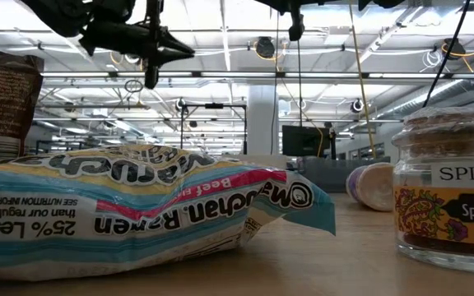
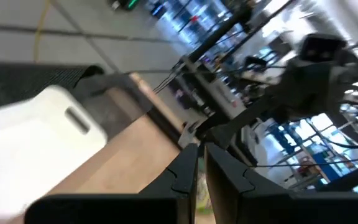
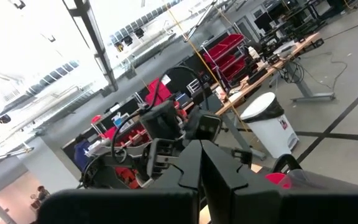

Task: Pick & Place Food Item
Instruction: Put the orange noodle pack into the left black bin

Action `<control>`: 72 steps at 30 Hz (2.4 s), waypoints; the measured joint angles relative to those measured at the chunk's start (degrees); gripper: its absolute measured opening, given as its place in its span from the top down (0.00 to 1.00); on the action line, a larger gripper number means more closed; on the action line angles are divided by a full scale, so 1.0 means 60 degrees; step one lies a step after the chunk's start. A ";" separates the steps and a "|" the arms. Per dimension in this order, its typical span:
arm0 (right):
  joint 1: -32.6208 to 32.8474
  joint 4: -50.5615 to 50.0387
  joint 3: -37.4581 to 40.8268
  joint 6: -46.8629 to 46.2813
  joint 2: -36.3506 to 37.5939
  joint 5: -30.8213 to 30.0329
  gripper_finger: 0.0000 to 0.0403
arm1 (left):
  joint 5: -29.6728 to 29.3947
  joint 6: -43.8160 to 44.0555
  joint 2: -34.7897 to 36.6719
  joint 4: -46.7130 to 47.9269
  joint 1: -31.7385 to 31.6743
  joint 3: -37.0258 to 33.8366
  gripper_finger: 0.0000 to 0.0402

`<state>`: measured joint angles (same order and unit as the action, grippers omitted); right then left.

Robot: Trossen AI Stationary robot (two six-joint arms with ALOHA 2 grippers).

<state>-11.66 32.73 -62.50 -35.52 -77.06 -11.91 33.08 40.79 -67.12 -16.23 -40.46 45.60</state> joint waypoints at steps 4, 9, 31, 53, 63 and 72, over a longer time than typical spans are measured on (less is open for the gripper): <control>0.0000 0.0004 0.0000 0.0033 0.0000 0.0000 1.00 | -0.0006 -0.0003 -0.0013 -0.0744 0.0100 0.0000 0.91; 0.0000 0.0067 0.0000 0.0031 0.0000 -0.0006 1.00 | 0.0282 0.0008 -0.0016 -0.1003 0.0210 0.0000 0.88; 0.0001 -0.0313 0.0011 -0.0321 0.0004 0.0031 0.78 | -0.2875 -0.0275 -0.0013 -0.1343 0.1409 0.0000 0.54; 0.0348 0.0209 0.0011 -0.0722 0.0004 0.2511 0.60 | -0.2352 -0.1696 0.0797 -0.0243 0.3858 -0.0004 0.54; 0.0746 0.0255 0.0011 -0.0472 0.0004 0.2449 0.53 | -0.5224 -0.2978 0.2037 0.1427 0.5755 -0.0001 0.54; 0.0928 -0.0681 0.0007 -0.0650 -0.0007 0.2486 0.39 | -0.6618 -0.2892 0.2729 0.4745 0.7018 0.0004 0.54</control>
<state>-6.09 28.65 -62.46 -39.41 -77.10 3.00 -6.63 23.44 -50.75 12.24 1.65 45.63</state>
